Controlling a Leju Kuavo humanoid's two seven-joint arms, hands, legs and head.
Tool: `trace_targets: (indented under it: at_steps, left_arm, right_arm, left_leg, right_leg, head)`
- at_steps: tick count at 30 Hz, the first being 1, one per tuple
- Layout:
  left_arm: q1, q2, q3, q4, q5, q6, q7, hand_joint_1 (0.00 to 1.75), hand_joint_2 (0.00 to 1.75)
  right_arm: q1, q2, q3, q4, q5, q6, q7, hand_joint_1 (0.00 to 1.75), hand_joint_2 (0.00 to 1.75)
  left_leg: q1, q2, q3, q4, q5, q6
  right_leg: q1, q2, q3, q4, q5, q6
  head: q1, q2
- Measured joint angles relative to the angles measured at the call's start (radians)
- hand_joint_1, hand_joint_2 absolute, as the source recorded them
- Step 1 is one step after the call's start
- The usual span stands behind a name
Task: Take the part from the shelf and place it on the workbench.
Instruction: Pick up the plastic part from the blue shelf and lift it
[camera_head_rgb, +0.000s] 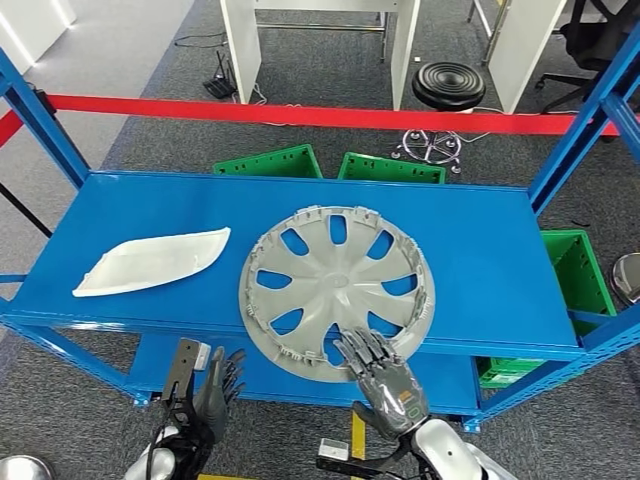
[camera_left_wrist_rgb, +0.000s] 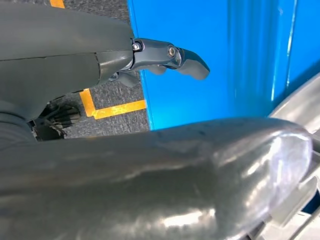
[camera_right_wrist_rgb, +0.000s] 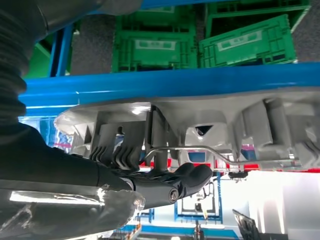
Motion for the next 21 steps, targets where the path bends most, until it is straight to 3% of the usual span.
trace_targets:
  at_steps: [19,21]
  left_arm:
    - [-0.015,0.007,-0.019,0.022,-0.022,0.0,-0.014,0.0,0.0]
    - [-0.015,0.008,-0.019,0.022,-0.023,-0.001,-0.014,0.0,0.0]
  right_arm:
    - [-0.001,0.064,-0.096,0.047,0.02,0.05,0.03,0.01,1.75]
    - [0.001,0.066,-0.107,0.047,0.023,0.051,0.035,0.64,1.75]
  left_leg:
    - [0.0,0.0,0.001,0.0,0.0,0.0]
    - [0.0,0.0,0.001,0.0,0.001,0.0]
  right_leg:
    - [0.0,0.0,0.0,0.0,0.001,0.001]
    - [0.0,0.0,0.0,0.0,0.001,0.001]
  head:
    - [0.0,0.0]
    - [0.0,0.0]
